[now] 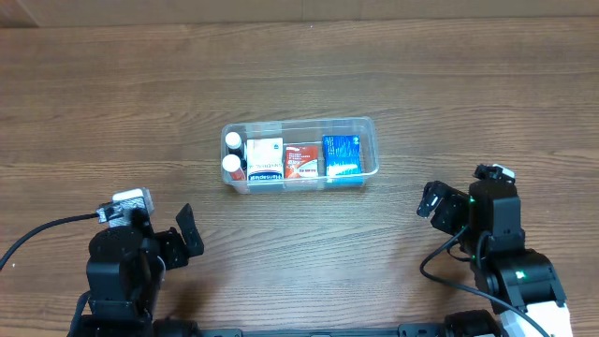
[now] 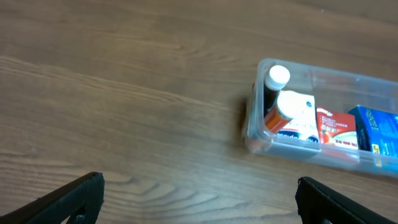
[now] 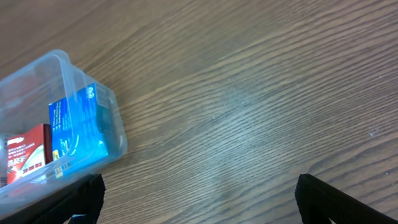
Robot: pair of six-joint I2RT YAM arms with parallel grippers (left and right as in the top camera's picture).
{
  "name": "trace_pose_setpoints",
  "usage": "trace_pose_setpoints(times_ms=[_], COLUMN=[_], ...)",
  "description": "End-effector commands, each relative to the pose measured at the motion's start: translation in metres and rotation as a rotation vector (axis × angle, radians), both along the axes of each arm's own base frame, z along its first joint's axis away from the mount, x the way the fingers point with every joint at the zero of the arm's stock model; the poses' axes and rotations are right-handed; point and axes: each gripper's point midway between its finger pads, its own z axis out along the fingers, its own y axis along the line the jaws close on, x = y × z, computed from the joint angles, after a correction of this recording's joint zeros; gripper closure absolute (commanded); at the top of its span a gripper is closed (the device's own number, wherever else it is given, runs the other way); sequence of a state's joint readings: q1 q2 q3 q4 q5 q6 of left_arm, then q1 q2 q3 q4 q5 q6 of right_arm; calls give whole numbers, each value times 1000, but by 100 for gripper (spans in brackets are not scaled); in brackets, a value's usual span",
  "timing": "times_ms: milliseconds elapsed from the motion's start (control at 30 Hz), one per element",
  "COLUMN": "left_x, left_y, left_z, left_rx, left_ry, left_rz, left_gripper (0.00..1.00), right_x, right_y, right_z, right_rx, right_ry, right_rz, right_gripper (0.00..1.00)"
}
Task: Pack container
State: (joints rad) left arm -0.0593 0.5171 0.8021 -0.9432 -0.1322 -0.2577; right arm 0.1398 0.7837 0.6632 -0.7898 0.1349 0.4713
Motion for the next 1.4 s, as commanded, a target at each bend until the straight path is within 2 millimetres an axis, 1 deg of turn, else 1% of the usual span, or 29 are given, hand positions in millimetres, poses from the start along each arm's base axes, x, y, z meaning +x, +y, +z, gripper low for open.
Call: trace_pose_setpoints(times_ms=[0, 100, 167, 233, 300, 467, 533, 667, 767, 933, 967, 1000, 1100, 1133, 1200, 1300, 1367], left_x=[0, 0, 0, 0, 0, 0, 0, 0, 0, 0, 0, 0, 0, 0, 0, 0, 0], left_y=[1, 1, 1, 1, 1, 1, 1, 1, 1, 1, 1, 1, 1, 1, 1, 1, 1], left_z=[-2, -2, -2, -2, -2, -2, -2, -2, -2, -2, -2, -2, -2, -2, -2, -2, -2], left_rx=[20, 20, 20, 20, 20, 20, 20, 20, 20, 20, 20, 20, 20, 20, 20, 20, 20], left_ry=[8, 7, 7, 7, 7, 7, 7, 7, 7, 7, 7, 7, 7, 7, 7, 7, 7], left_rz=[-5, -6, -5, -5, -5, -5, -5, -5, -6, -6, -6, -5, -5, -6, -6, -5, -6], left_gripper=[0, 0, 0, 0, 0, 0, 0, 0, 0, 0, 0, 0, 0, 0, 0, 0, 0], right_x=[0, 1, -3, -3, -4, -1, -2, -5, -5, -7, -8, -6, -3, -2, -2, -2, -2], right_y=[1, 1, 1, 1, 1, 2, 4, 16, 22, 30, 30, 30, 30, 30, 28, 29, 29], right_z=[-5, -9, -12, -9, 0, 19, 21, 20, 24, 38, 40, 44, 49, 48, 41, 24, 25], right_rx=[1, -2, -4, 1, 3, -33, -44, -58, -77, -181, -197, -248, -335, -361, -387, -377, -375], right_ry=[18, 37, 54, 43, -1, -199, -281, -445, -582, -784, -804, -862, -931, -945, -912, -842, -849], right_rz=[-2, -2, -2, -1, 3, 70, 105, 207, 254, 348, 353, 366, 387, 392, 401, 417, 415], right_gripper=[0, 0, 0, 0, 0, 0, 0, 0, 0, 0, 0, 0, 0, 0, 0, 0, 0])
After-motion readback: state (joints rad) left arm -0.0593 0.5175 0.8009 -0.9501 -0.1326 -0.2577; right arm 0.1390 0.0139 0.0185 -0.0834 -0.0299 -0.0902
